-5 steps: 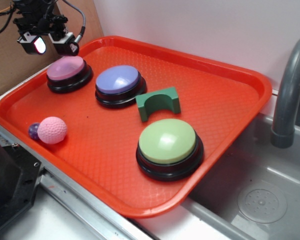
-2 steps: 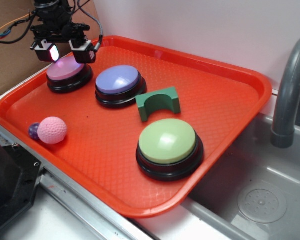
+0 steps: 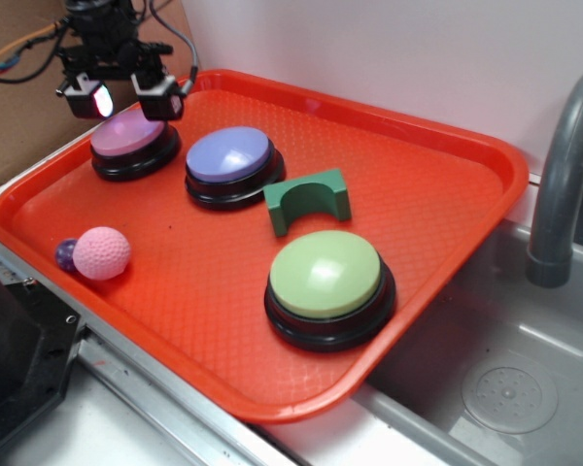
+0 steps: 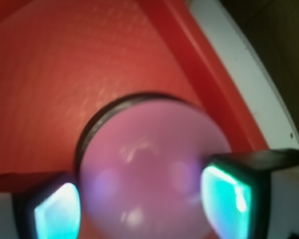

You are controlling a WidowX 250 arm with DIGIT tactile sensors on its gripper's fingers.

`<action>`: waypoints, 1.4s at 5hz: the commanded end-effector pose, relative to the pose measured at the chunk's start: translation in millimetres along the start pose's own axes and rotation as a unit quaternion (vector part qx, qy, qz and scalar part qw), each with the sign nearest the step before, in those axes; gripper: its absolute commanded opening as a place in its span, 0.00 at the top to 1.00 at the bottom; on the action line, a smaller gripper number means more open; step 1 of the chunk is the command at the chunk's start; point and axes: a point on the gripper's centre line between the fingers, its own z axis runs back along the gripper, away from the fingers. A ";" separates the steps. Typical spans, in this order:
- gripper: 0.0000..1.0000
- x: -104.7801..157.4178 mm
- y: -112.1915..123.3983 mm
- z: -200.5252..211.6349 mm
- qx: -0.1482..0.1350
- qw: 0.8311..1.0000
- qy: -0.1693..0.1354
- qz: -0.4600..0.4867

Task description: Push the pink button.

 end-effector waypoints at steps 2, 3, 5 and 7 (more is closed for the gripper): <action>0.00 0.5 26.4 61.8 -0.022 0.995 -0.086 -0.034; 0.00 6.3 28.4 28.3 -0.036 0.998 -0.057 -0.019; 0.00 16.2 15.0 -19.8 -0.033 0.999 -0.016 -0.013; 0.00 13.9 15.8 -4.7 -0.030 0.999 -0.029 -0.021</action>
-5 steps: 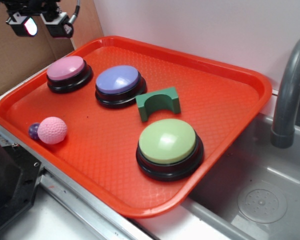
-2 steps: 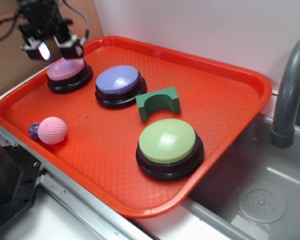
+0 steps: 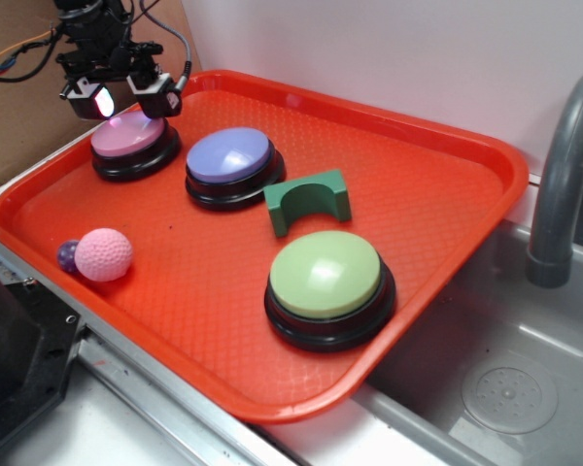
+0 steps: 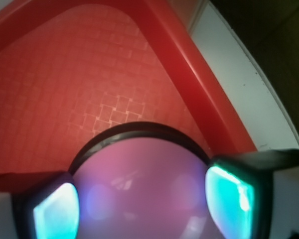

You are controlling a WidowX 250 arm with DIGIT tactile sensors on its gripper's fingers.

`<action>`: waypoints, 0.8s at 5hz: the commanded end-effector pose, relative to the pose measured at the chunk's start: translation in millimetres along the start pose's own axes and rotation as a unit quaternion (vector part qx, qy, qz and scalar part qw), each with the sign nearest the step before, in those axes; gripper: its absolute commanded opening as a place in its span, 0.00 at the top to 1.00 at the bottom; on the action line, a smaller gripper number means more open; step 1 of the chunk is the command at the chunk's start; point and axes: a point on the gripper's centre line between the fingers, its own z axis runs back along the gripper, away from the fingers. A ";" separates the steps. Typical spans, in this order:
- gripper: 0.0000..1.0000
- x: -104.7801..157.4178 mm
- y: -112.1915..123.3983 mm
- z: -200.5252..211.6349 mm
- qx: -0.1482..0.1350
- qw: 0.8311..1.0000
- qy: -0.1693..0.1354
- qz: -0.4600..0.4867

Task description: Push the pink button.

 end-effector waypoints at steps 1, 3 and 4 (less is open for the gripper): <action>0.00 -8.0 -2.5 76.3 0.003 0.998 -0.042 -0.042; 0.00 -10.6 -5.0 109.7 -0.005 0.998 -0.039 -0.040; 0.00 -11.6 -10.4 125.1 -0.010 0.997 -0.060 -0.047</action>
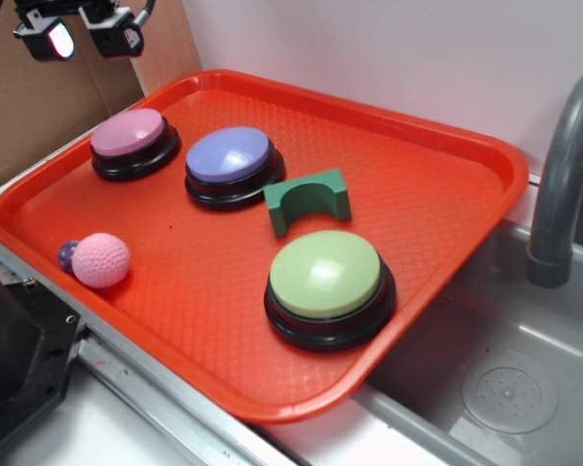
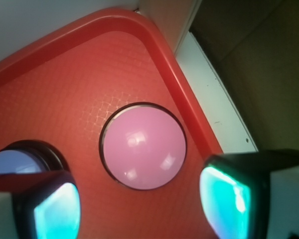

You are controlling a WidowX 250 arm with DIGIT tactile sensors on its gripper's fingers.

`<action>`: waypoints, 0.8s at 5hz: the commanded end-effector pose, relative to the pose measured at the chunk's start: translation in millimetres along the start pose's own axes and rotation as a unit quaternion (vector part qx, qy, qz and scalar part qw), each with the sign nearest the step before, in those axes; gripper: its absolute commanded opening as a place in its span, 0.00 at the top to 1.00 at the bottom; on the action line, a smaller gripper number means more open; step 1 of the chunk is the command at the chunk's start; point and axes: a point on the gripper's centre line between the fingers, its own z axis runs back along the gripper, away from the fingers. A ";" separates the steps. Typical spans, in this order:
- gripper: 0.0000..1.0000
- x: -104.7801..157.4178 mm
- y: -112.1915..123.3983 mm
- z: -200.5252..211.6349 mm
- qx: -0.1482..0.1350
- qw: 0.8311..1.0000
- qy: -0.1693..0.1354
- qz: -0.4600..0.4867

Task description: Push the pink button.

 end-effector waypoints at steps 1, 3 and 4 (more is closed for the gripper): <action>0.00 6.7 -7.4 48.4 0.011 0.997 -0.074 -0.030; 0.00 6.9 -11.2 56.7 -0.001 0.997 -0.066 -0.042; 0.00 6.5 -11.6 61.4 -0.021 0.997 -0.062 -0.028</action>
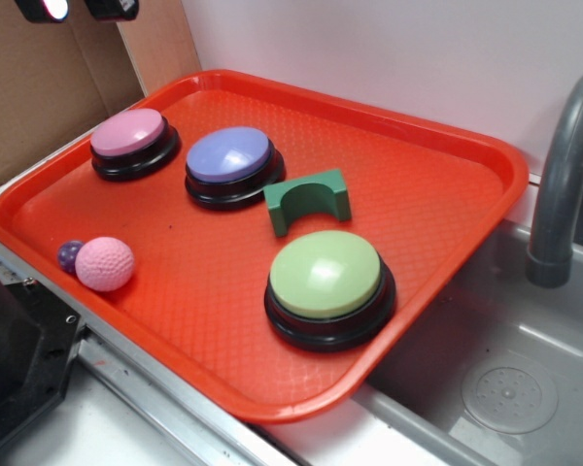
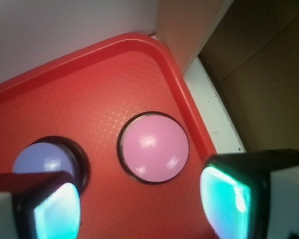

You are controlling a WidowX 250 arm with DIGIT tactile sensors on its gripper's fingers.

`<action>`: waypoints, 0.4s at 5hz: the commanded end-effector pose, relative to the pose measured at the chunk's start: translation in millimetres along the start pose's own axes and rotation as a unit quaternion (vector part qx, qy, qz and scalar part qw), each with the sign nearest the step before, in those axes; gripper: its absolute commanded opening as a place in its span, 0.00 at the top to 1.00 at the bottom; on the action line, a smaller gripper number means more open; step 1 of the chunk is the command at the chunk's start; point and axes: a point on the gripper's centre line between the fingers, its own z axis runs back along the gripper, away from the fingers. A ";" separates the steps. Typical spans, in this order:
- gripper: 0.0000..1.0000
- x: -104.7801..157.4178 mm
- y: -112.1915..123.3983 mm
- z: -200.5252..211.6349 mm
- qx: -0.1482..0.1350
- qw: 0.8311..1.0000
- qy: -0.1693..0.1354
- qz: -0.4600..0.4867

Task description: Push the pink button.

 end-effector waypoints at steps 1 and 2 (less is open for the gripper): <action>0.00 9.6 2.5 30.6 -0.015 0.999 -0.034 0.009; 0.00 10.7 -0.6 34.0 -0.003 0.999 -0.035 0.005</action>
